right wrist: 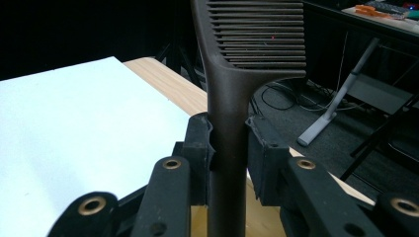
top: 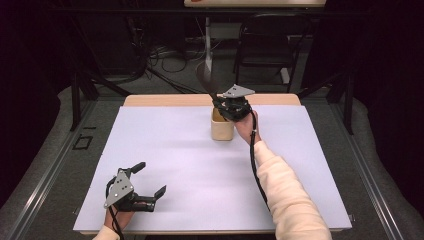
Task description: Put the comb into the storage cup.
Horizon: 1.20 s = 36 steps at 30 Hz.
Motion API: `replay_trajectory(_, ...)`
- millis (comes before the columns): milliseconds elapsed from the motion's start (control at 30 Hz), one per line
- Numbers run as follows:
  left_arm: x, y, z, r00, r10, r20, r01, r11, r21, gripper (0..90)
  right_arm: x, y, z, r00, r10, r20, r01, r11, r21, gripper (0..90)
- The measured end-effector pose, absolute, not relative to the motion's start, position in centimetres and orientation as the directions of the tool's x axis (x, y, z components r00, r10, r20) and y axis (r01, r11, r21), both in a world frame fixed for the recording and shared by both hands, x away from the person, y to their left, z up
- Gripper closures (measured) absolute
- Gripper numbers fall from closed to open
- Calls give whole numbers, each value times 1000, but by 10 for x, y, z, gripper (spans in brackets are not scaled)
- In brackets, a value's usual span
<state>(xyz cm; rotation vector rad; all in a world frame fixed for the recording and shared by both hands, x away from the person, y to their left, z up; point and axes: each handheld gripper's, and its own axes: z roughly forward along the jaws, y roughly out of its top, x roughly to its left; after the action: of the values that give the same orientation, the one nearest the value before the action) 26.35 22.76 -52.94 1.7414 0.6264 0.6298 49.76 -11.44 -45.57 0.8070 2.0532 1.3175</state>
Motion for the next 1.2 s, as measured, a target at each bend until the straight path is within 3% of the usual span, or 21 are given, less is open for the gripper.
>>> replay_trajectory(1200,263,227,-530,716,691,97,95,-234,968,3,501,-117,-470,-673,730,-118,228,357,906,726)
